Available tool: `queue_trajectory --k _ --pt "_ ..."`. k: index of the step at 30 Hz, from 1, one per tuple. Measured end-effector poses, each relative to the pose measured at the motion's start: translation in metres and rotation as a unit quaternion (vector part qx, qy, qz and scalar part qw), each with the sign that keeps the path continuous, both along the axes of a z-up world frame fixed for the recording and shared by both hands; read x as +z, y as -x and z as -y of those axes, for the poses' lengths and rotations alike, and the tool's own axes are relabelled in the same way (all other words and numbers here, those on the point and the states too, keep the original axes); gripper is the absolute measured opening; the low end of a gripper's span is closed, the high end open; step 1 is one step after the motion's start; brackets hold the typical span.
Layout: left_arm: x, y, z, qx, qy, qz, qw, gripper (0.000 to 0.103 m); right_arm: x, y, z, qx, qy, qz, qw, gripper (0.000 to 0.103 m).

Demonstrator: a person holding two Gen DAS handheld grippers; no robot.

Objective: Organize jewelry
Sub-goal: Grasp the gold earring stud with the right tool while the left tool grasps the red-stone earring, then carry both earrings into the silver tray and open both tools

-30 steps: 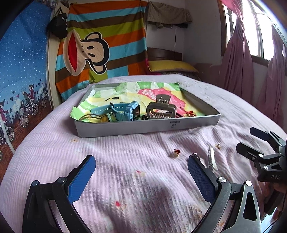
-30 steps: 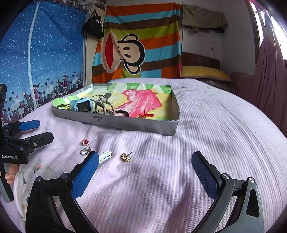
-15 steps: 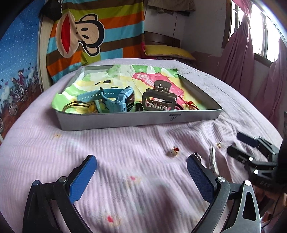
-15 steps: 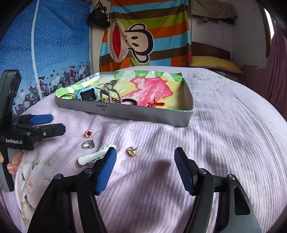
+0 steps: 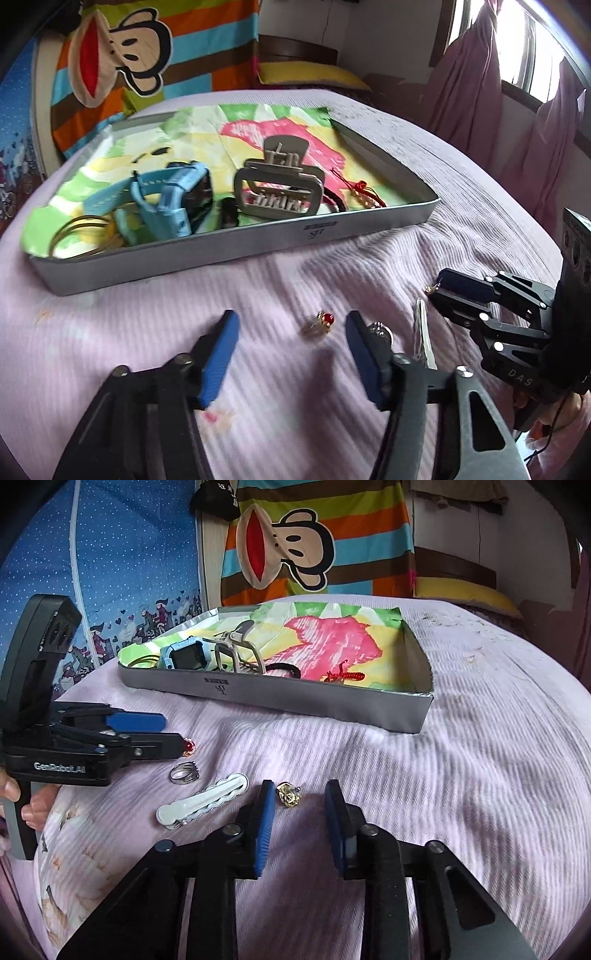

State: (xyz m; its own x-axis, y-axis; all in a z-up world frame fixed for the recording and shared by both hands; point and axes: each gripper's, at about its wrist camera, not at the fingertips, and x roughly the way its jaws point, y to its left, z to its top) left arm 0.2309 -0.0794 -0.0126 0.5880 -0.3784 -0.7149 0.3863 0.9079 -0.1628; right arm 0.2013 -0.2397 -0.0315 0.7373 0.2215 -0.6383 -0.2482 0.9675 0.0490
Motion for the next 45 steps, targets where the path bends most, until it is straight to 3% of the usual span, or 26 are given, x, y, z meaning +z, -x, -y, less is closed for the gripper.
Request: queue_trajectory --k 9,14,18,21,31,38,45 --pt "-0.009 -0.007 0.011 -0.027 0.001 -0.02 0.9994 0.021 -0.01 -0.008 -0.001 0.008 -0.01 -0.012 1.0 0.022" --pt "-0.012 -0.007 0.016 -0.038 0.001 -0.023 0.999 0.014 -0.013 -0.01 -0.001 0.009 -0.009 -0.016 1.0 0.022" --pt "-0.013 -0.006 0.013 -0.037 0.007 -0.022 0.999 0.012 -0.014 -0.01 0.0 0.011 -0.011 -0.018 1.0 0.02" --pt "-0.013 -0.004 0.013 -0.036 0.006 -0.019 0.9992 0.012 -0.015 -0.011 -0.002 0.015 -0.012 -0.019 1.0 0.012" --pt "-0.013 0.007 0.009 -0.026 0.013 0.007 0.9996 0.012 -0.013 -0.005 -0.003 0.027 -0.022 -0.001 0.999 0.012" --pt "0.005 0.035 -0.001 -0.028 0.042 0.072 0.9961 0.011 -0.001 0.009 -0.005 0.042 -0.021 0.039 0.998 0.012" --pt "0.029 0.038 -0.002 -0.016 0.052 0.112 0.9922 0.011 0.023 0.008 -0.006 0.045 -0.03 0.071 0.996 0.012"
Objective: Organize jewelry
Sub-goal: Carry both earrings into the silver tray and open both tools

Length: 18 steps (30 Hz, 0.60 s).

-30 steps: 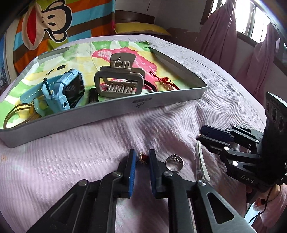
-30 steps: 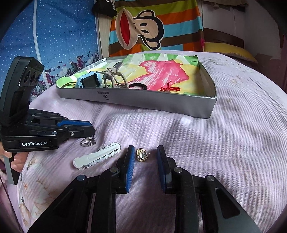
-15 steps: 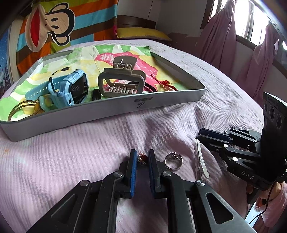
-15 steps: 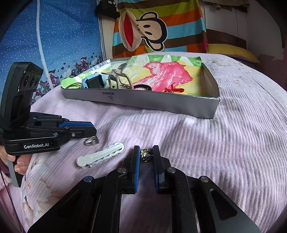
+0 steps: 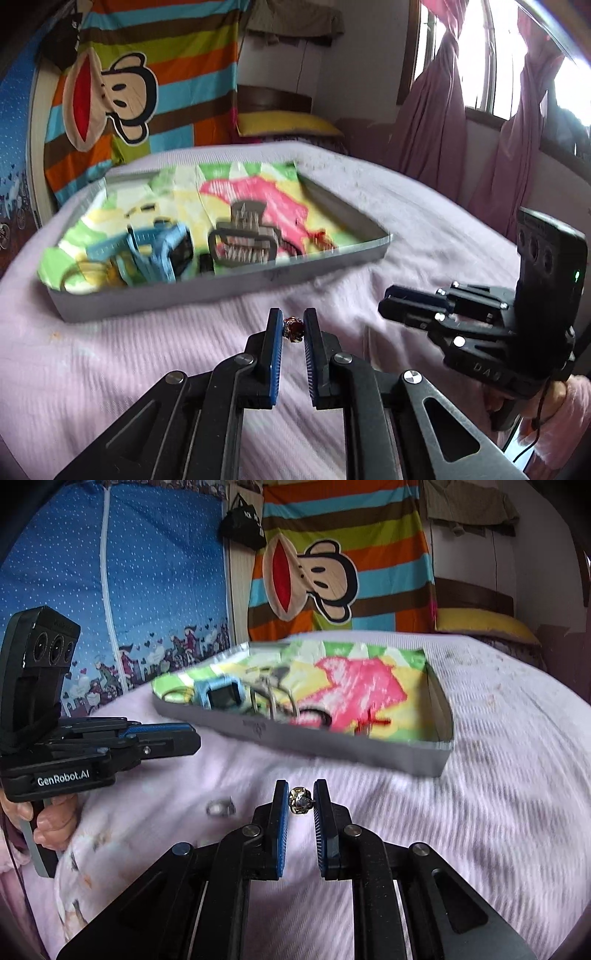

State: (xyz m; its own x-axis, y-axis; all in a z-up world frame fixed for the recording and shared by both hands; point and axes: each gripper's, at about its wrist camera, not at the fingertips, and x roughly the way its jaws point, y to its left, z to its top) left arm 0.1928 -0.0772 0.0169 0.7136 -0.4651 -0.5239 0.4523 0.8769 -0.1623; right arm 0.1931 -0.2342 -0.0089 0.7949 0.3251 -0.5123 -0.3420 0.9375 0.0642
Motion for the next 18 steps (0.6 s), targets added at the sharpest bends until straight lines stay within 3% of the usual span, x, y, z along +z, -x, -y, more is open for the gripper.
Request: queue_trajectory --k 6,11,18 --pt "0.039 -0.029 -0.014 0.025 0.06 0.018 0.9977 0.011 0.035 -0.029 -0.003 -0.01 0.011 0.041 0.999 0.012" --pt "0.058 -0.069 -0.015 0.079 0.054 0.028 0.995 0.011 0.052 -0.068 -0.008 -0.033 -0.002 0.05 0.998 0.012" --pt "0.051 -0.121 -0.004 0.103 0.012 -0.012 0.9945 0.011 0.045 -0.113 -0.023 -0.046 0.006 0.018 0.999 0.012"
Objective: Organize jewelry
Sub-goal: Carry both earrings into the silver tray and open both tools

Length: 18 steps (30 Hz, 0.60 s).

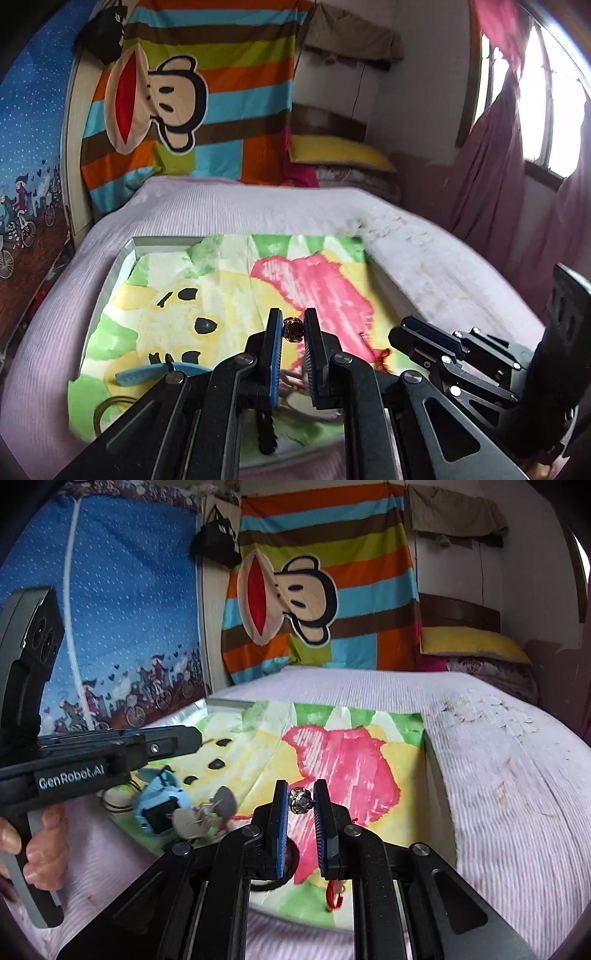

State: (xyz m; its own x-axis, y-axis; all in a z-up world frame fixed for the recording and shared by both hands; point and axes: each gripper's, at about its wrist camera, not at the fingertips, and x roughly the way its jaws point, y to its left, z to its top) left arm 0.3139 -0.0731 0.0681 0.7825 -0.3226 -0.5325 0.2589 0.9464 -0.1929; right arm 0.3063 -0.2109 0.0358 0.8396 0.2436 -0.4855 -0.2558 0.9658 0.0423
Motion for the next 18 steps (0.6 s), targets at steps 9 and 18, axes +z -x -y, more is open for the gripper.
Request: queue_trajectory --k 9,18 --pt "-0.03 -0.037 -0.001 0.03 -0.027 -0.092 0.9949 0.011 -0.037 -0.029 0.001 -0.018 0.006 -0.08 0.997 0.012" --pt "-0.045 -0.047 0.004 0.023 -0.038 -0.132 0.9902 0.012 -0.06 -0.037 0.003 -0.017 0.002 -0.118 0.993 0.012"
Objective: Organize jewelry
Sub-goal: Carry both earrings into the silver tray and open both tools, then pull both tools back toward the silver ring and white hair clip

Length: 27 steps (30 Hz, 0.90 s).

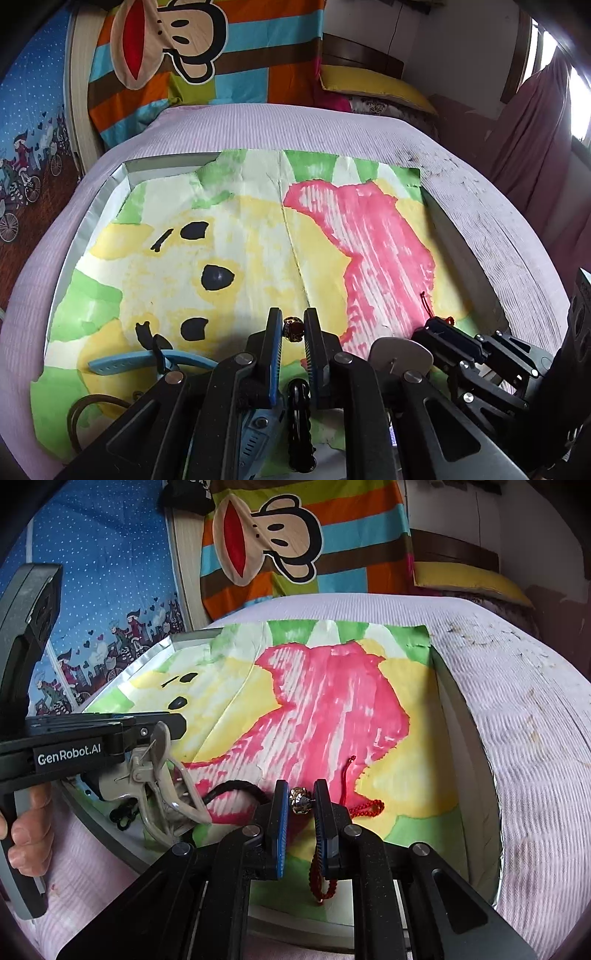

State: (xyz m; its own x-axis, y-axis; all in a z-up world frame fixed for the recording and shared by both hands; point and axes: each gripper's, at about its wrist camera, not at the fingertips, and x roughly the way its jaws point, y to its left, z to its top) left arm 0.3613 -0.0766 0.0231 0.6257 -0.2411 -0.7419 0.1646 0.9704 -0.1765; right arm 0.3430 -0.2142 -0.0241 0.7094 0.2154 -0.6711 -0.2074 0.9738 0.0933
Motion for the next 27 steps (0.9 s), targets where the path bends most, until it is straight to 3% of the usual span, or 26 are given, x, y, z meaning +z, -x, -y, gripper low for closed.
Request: queue_trajectory --k 9,12,14,17,19,23,27 --pt "0.001 0.009 -0.004 0.003 0.008 0.008 0.9999 0.012 0.006 0.008 0.004 -0.01 -0.006 0.013 1.0 0.013" --pt "0.004 0.017 -0.003 0.003 0.002 0.022 0.9997 0.016 0.015 0.019 0.007 -0.016 0.0 0.038 0.999 0.025" --pt "0.007 0.024 -0.004 0.005 0.0 0.032 0.9995 0.019 0.022 0.026 0.009 -0.019 0.002 0.057 0.998 0.04" --pt "0.011 0.032 -0.007 0.014 0.004 0.045 0.9989 0.021 0.031 0.038 0.012 -0.026 0.008 0.083 0.996 0.041" --pt "0.014 0.04 -0.01 0.023 0.004 0.06 0.998 0.026 0.037 0.046 0.015 -0.03 0.008 0.097 0.995 0.045" --pt "0.02 0.056 -0.021 0.044 0.022 0.09 0.9947 0.064 0.048 0.065 0.019 -0.039 0.008 0.131 0.991 0.058" --pt "0.025 0.077 -0.03 0.054 0.027 0.121 0.9908 0.069 0.058 0.088 0.022 -0.046 0.001 0.16 0.986 0.068"
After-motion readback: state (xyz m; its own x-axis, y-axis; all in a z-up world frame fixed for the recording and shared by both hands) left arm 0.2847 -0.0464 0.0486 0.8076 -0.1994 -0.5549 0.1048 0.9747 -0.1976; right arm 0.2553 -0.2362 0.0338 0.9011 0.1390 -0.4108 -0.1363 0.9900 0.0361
